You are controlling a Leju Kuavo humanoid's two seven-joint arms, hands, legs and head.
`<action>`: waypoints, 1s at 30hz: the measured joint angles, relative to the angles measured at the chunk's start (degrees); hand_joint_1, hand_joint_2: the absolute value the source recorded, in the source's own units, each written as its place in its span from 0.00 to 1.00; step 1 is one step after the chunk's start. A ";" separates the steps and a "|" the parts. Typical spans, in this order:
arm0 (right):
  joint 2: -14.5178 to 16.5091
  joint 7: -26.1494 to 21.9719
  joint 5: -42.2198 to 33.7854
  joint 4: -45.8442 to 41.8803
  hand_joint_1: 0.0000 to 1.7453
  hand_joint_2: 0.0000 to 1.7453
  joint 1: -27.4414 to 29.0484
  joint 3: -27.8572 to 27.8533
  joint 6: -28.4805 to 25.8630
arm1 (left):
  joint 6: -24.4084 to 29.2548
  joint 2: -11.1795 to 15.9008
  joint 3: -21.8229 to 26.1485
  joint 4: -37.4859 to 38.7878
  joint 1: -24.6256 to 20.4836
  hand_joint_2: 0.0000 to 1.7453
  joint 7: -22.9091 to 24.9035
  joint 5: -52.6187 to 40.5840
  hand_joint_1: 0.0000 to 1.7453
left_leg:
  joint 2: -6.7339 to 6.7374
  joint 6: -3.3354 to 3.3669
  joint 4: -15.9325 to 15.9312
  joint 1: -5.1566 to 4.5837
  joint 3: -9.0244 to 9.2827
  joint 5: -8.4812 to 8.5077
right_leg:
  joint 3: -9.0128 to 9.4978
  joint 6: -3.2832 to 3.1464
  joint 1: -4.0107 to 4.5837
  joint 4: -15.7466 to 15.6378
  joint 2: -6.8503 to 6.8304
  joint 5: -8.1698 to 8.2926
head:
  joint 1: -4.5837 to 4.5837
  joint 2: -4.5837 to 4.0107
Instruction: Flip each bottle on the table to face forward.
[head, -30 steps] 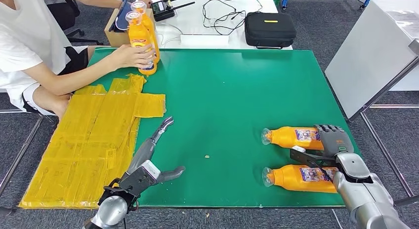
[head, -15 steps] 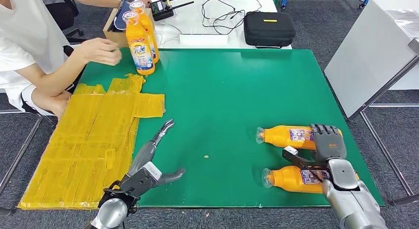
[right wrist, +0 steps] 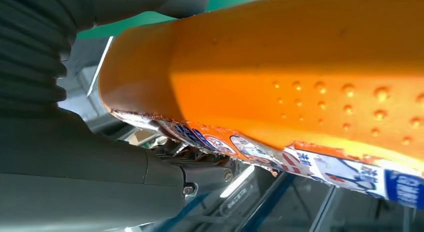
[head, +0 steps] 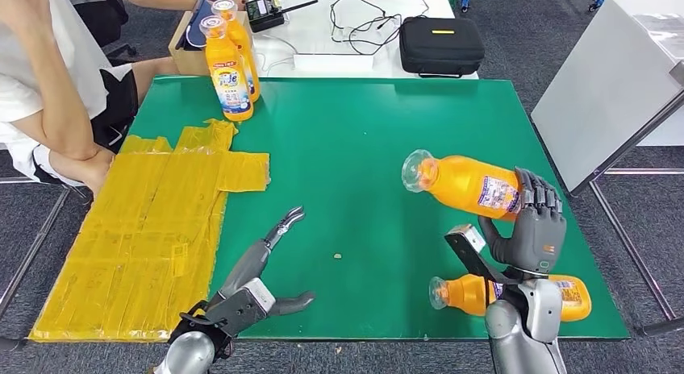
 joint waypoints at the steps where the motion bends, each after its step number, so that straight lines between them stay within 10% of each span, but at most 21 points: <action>1: 0.60 -0.72 -1.93 -1.47 1.00 1.00 0.54 0.04 0.67 | -0.08 0.00 -0.09 -0.03 0.01 1.00 0.01 0.19 0.00 | 0.00 0.00 0.00 0.00 0.00 0.00 | 0.00 0.00 -0.01 0.00 0.00 0.00 | 0.01 0.00; 16: 8.30 -7.81 -23.17 -7.45 1.00 1.00 5.22 13.34 20.36 | 0.29 -0.21 -1.62 -2.14 -0.94 1.00 0.10 0.15 0.00 | 0.06 -0.02 -0.01 0.05 0.00 0.01 | -0.05 -0.02 0.05 0.01 0.01 -0.01 | 0.01 0.00; 30: 10.63 -8.21 -23.56 -2.16 1.00 1.00 2.83 26.18 22.29 | -0.60 -0.48 -2.63 -2.90 -3.79 1.00 -0.24 5.47 0.00 | 0.03 -0.02 -0.01 0.01 -0.02 0.02 | -0.04 -0.02 0.00 0.01 0.01 -0.01 | 0.02 0.00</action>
